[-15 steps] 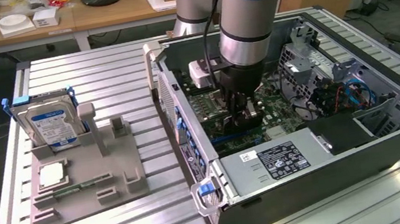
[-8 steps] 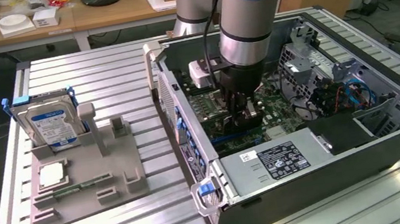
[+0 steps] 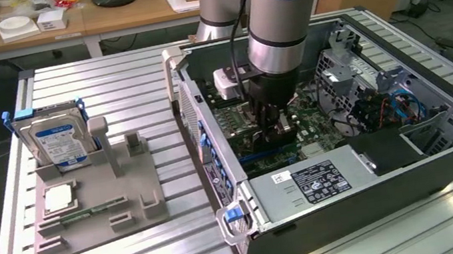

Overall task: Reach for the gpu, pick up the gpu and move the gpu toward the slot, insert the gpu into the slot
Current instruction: 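Insert the gpu into the slot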

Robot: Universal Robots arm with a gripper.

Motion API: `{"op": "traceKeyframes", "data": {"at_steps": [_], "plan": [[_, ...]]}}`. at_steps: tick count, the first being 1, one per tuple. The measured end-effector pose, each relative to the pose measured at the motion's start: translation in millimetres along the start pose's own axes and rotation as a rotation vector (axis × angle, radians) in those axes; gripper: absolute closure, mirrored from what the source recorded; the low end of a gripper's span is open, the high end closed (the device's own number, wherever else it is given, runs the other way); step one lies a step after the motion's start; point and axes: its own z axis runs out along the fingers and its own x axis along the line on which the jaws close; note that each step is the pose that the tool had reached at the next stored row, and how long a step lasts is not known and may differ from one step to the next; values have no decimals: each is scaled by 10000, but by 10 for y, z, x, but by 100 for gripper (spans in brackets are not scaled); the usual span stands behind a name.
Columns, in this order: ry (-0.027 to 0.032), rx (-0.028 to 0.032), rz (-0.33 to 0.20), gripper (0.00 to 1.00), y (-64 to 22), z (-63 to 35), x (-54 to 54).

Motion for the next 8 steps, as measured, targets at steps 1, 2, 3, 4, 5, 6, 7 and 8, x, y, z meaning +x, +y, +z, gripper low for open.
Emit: {"op": "traceKeyframes", "data": {"at_steps": [1,2,3,4,5,6,7,8], "plan": [[0,0,-19,74,0,0,-1],[0,0,-26,74,0,0,-1],[-1,0,-33,74,0,0,-6],[-1,0,-39,74,0,1,-7],[-1,0,-40,74,0,1,-7],[-1,0,-40,74,0,1,-7],[-2,0,-40,74,0,1,-7],[-3,0,-40,74,0,1,-7]]}}
